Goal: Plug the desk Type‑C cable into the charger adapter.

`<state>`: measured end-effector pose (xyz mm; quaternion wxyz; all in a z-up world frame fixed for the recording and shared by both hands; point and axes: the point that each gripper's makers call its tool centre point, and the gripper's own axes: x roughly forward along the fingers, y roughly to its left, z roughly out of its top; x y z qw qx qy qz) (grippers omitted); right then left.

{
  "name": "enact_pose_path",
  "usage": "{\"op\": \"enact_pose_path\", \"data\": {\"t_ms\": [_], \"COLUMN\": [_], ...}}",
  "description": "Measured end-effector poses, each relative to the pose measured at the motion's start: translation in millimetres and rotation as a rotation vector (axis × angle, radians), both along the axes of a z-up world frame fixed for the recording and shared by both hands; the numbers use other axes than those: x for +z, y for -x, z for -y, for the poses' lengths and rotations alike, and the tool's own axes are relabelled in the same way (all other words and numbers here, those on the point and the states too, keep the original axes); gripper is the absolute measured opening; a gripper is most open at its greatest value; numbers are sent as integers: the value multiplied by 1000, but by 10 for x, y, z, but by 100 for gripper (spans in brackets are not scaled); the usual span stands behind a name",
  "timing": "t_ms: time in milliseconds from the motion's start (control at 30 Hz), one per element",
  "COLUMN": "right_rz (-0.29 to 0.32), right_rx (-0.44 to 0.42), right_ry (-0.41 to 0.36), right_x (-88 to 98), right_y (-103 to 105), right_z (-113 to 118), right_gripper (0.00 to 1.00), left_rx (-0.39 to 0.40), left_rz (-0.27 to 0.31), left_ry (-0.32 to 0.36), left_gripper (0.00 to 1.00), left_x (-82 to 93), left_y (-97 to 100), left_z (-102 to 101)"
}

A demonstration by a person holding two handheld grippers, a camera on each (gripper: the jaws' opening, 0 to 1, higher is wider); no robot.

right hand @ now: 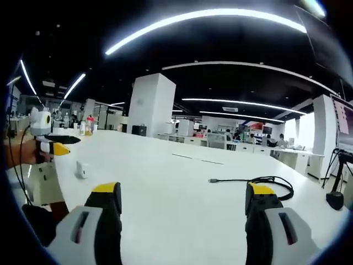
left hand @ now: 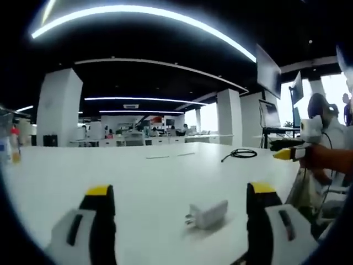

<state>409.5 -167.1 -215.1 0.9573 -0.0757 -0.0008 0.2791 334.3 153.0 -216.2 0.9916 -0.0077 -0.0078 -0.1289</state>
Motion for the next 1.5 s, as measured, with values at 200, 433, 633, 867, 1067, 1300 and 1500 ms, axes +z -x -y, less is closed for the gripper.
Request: {"op": "enact_pose_path", "data": {"t_ms": [200, 433, 633, 867, 1067, 1300, 1500], "right_rz": [-13, -42, -120, -178, -229, -266, -308], "right_rx": [-28, -35, -50, -50, -51, -37, -17], "right_ry": [36, 87, 119, 159, 161, 238, 306], "right_x": [1, -17, -190, -284, -369, -404, -472], "right_y": [-227, -495, -793, -1156, -1363, -1549, -1727], "right_z": [253, 520, 759, 964, 1067, 1080, 1132], "right_gripper": [83, 63, 50, 43, 40, 34, 30], "left_rx": [11, 25, 30, 41, 43, 45, 41], "left_rz": [11, 19, 15, 24, 12, 13, 6], "left_ry": [8, 7, -20, -30, -34, -36, -34], "left_gripper": [100, 100, 99, 99, 99, 99, 99], "left_x": [6, 14, -4, 9, -31, -44, -60], "left_y": [15, 29, 46, 65, 78, 92, 92], "left_z": [-20, -45, -71, -108, -122, -139, -131]}}
